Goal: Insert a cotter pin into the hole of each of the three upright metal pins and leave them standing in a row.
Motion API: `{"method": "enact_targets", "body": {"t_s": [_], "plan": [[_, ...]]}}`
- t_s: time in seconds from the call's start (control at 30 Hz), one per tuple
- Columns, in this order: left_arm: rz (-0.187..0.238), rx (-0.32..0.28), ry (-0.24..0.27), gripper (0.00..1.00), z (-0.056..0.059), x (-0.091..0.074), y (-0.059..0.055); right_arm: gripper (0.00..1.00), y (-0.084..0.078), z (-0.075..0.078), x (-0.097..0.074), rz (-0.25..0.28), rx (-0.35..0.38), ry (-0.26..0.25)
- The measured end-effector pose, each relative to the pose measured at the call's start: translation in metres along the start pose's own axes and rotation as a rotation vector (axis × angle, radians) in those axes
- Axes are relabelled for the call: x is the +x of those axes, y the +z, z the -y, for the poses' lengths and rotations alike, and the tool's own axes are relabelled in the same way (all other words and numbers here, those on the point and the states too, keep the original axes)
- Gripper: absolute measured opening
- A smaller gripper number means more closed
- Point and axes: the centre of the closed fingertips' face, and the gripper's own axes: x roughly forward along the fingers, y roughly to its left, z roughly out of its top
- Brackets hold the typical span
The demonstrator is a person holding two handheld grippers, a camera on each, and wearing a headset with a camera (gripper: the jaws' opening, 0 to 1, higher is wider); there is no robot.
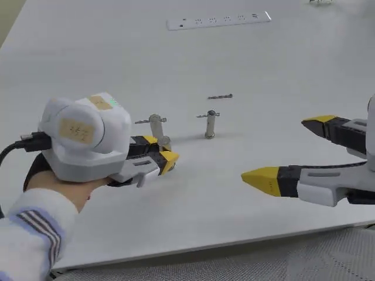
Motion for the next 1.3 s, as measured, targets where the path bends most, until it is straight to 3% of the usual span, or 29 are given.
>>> {"method": "enact_targets", "body": {"t_s": [0.27,0.63,0.87,0.9,1.3], "plan": [[0.002,-0.019,-0.016,0.09,0.008,0.014,0.004,0.87,-0.003,0.001,-0.001,-0.012,0.000,0.000],[-0.010,0.011,-0.031,0.09,0.018,0.026,0.004,0.87,-0.005,0.001,0.001,-0.022,0.004,0.003],[-0.031,0.021,-0.033,0.10,0.022,0.030,-0.006,0.87,-0.007,0.002,0.002,-0.026,0.003,0.005],[-0.005,0.041,-0.033,0.10,0.022,0.030,-0.002,0.87,-0.008,0.002,0.002,-0.030,0.004,0.006],[-0.032,0.042,-0.036,0.10,0.026,0.028,-0.006,0.83,-0.013,0.006,0.001,-0.046,-0.026,0.007]]}}
